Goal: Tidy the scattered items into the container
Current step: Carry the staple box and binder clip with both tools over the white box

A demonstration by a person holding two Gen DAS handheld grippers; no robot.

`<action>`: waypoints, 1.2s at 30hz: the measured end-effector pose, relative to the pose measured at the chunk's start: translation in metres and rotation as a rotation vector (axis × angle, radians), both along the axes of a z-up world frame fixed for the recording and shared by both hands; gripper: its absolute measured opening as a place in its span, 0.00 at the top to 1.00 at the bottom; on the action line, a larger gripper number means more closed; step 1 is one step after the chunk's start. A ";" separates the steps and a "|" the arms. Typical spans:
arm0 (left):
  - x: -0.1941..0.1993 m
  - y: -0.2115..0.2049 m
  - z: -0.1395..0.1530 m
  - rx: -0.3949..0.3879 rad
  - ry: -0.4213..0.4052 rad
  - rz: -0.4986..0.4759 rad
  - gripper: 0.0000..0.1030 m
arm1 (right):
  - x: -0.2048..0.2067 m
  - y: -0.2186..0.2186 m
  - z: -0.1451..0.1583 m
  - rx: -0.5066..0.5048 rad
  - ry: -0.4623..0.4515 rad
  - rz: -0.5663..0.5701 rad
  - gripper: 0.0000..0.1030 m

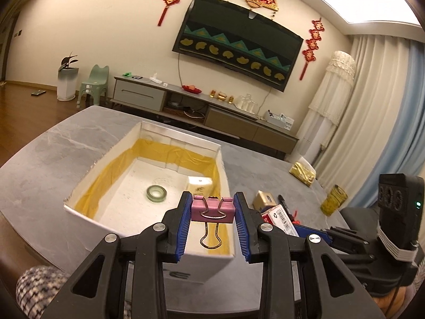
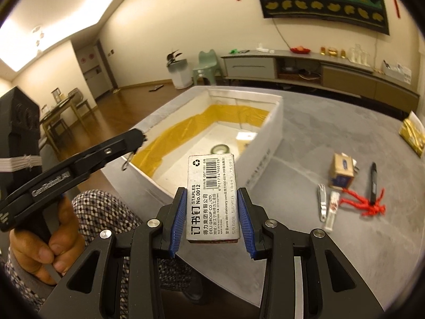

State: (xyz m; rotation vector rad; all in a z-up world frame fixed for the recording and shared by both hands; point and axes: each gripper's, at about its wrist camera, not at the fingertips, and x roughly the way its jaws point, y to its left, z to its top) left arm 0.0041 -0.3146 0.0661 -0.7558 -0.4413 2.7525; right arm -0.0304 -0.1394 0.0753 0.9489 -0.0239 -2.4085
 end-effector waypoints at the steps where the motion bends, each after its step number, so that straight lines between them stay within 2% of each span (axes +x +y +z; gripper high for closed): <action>1: -0.003 -0.003 0.000 0.002 -0.004 0.004 0.68 | -0.002 -0.003 0.002 0.004 0.002 0.008 0.61; 9: -0.039 -0.024 -0.001 0.004 -0.064 0.045 0.68 | -0.032 -0.032 0.014 0.025 -0.005 0.070 0.61; 19: -0.094 -0.041 -0.003 0.028 -0.118 0.076 0.68 | -0.066 -0.050 0.023 0.097 0.002 0.089 0.61; 26: -0.135 -0.043 -0.017 0.025 -0.193 0.069 0.68 | -0.099 -0.055 0.022 0.134 -0.033 0.082 0.61; 36: -0.191 -0.049 -0.023 0.029 -0.251 0.074 0.68 | -0.151 -0.066 0.016 0.153 -0.124 0.086 0.61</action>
